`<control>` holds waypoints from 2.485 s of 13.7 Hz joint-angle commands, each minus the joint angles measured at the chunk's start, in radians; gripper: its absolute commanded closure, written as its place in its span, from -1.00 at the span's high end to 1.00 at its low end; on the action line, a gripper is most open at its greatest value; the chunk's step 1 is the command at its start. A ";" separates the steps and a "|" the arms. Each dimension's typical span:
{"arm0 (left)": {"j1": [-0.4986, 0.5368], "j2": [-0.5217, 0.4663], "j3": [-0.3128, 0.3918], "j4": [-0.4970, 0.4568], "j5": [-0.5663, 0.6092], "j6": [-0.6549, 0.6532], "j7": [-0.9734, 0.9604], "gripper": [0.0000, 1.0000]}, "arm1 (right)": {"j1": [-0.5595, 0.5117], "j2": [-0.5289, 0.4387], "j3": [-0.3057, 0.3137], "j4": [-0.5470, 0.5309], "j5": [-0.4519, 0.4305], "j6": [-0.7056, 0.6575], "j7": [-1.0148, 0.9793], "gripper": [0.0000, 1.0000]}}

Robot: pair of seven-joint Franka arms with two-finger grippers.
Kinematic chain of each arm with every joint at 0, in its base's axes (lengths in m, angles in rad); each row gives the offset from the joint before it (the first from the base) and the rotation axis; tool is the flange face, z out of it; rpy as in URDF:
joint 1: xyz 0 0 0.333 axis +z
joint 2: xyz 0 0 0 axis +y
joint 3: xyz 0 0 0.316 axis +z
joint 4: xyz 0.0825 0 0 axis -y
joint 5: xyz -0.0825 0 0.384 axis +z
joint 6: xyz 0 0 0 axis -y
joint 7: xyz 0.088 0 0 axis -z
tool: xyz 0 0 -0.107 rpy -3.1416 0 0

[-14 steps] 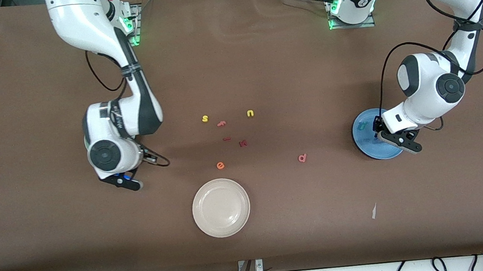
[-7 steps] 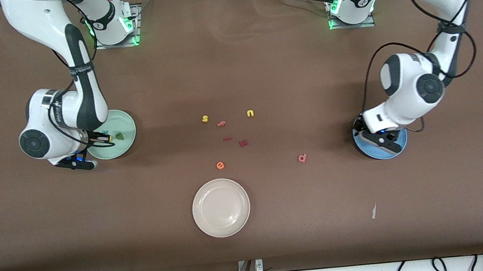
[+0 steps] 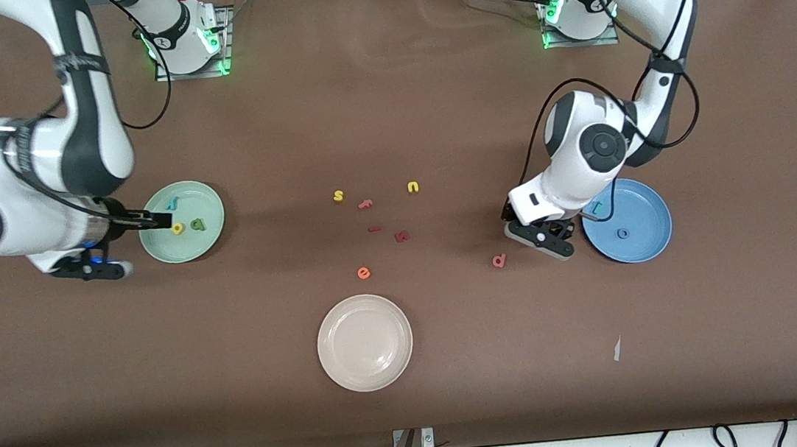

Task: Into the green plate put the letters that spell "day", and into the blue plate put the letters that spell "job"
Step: 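Release the teal y on the green plate while the left reaches pink p, then grasp the pink p with the left gripper while the right returns to rest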

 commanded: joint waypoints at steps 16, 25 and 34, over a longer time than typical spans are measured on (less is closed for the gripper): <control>-0.071 0.199 0.014 0.138 -0.024 0.141 -0.083 0.34 | -0.468 -0.138 0.521 0.315 -0.192 -0.203 0.000 1.00; -0.070 0.221 0.017 0.132 -0.020 0.169 -0.077 0.31 | -0.723 -0.411 0.759 0.010 -0.276 0.005 0.028 1.00; -0.059 0.183 0.031 0.121 -0.016 0.158 -0.077 -0.92 | -0.709 -0.408 0.750 0.023 -0.264 -0.050 0.034 1.00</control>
